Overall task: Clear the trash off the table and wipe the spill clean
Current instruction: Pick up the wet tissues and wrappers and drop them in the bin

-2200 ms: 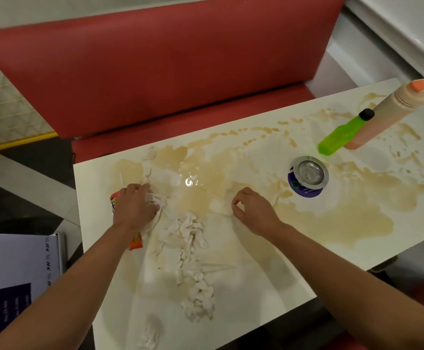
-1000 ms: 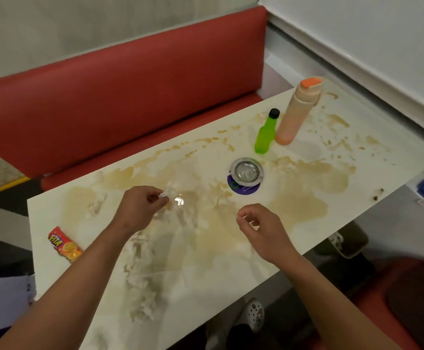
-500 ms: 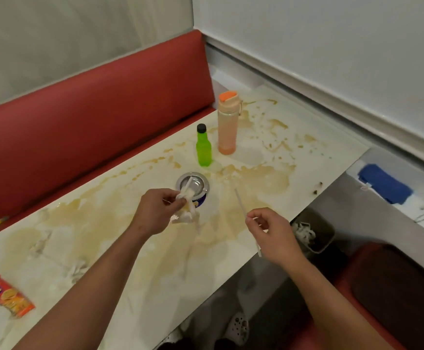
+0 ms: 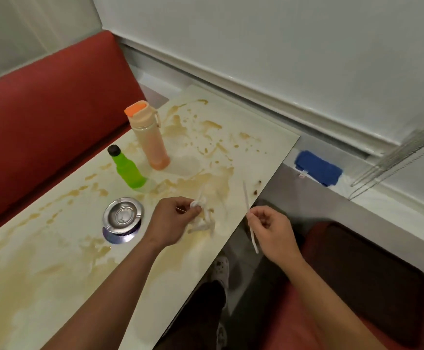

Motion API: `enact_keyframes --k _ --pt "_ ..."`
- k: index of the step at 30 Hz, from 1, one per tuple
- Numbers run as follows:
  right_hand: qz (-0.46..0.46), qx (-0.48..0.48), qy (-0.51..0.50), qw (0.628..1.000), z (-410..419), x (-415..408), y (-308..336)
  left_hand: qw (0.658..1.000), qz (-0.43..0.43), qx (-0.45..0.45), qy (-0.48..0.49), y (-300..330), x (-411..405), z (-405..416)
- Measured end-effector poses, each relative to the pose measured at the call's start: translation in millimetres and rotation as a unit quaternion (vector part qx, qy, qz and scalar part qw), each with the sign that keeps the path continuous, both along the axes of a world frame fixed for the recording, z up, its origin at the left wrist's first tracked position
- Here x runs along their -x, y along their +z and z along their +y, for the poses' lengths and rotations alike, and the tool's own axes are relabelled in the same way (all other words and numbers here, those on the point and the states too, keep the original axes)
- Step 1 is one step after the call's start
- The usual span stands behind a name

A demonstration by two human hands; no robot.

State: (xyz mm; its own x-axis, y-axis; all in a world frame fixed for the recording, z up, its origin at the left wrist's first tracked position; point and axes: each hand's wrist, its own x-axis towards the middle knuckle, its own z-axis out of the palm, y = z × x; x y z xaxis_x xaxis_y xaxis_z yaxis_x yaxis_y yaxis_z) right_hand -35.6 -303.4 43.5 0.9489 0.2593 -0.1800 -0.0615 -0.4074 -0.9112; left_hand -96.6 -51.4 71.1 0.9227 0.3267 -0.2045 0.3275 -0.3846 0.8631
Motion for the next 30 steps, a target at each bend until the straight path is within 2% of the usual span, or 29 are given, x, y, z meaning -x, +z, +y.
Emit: enact_keyframes --k 8,15,22,26,30 --pt "0.012 0.016 -0.127 0.992 -70.0 -55.1 -37.9 0.997 0.022 0.035 -0.07 -47.9 -93.6 -89.6" --pt "0.021 0.046 -0.213 0.976 -105.4 -119.1 -104.1 0.994 0.028 0.03 -0.105 -92.9 -170.0 -149.9" --pt "0.023 0.116 -0.24 0.964 -130.4 -174.0 -216.3 0.993 0.034 0.063 -0.094 -150.2 -210.2 -199.7" --pt "0.038 0.142 -0.222 0.964 -148.4 -190.6 -271.3 0.99 0.065 0.089 -0.092 -195.8 -219.2 -223.9" --pt "0.06 0.145 -0.229 0.961 -156.4 -198.1 -309.4 0.983 0.105 0.145 -0.049 -244.6 -226.5 -239.6"
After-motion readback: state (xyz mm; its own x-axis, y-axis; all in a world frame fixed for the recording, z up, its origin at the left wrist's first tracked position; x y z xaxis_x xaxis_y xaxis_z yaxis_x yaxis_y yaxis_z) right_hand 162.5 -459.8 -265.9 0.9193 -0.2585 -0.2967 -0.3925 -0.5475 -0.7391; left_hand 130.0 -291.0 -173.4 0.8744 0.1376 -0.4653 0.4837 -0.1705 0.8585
